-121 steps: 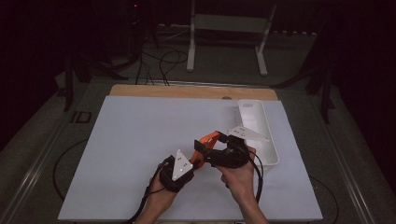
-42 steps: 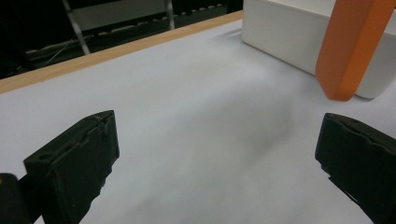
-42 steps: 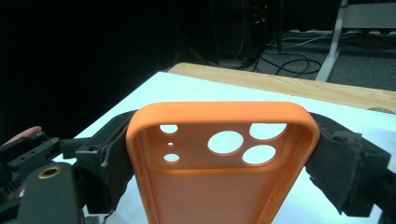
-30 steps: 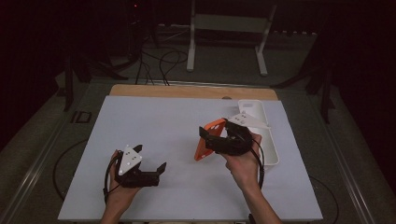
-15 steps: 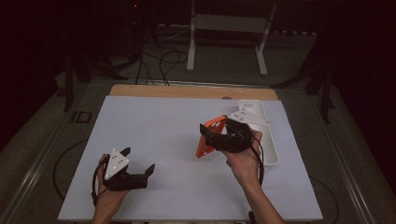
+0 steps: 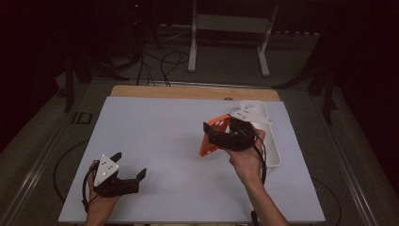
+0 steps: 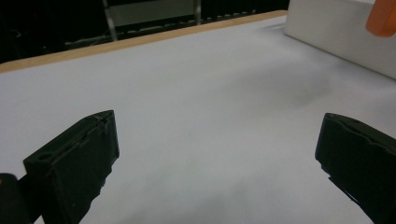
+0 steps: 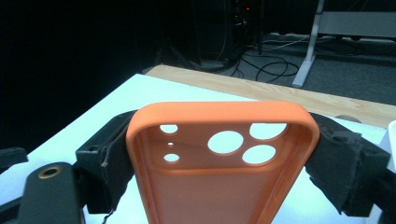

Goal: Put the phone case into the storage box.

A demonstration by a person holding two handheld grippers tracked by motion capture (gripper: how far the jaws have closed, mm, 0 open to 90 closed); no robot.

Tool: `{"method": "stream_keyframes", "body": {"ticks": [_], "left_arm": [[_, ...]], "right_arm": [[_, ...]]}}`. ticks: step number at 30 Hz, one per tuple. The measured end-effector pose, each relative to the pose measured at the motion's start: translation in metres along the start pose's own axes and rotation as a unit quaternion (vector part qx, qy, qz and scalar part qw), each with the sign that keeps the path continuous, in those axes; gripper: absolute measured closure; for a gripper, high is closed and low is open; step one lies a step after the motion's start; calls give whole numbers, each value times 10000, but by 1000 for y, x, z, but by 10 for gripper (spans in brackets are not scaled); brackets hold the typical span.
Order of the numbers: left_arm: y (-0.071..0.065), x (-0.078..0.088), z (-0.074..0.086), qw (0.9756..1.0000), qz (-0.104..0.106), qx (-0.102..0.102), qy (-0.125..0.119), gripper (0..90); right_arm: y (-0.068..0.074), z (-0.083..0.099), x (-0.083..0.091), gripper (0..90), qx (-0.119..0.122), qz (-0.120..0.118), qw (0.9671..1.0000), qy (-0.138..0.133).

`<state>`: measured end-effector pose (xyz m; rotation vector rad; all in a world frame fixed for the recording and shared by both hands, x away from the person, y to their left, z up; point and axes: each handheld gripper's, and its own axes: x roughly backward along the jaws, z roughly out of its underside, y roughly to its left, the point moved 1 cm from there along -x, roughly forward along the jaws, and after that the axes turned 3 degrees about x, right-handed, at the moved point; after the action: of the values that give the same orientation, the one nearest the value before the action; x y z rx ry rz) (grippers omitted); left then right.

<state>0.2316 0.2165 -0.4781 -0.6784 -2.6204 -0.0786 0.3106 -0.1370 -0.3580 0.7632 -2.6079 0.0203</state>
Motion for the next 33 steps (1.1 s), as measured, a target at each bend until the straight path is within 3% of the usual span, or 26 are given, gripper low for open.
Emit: {"method": "stream_keyframes", "body": {"ticks": [13,33], "left_arm": [[9,7,12,9998,-182,45,73,6],[10,7,13,9997,-214,13,89,6]], "right_arm": [[-7,-4,-3,160,27,140,9999,8],[-22,-12,-11,161,32,399,9992,29]]}}
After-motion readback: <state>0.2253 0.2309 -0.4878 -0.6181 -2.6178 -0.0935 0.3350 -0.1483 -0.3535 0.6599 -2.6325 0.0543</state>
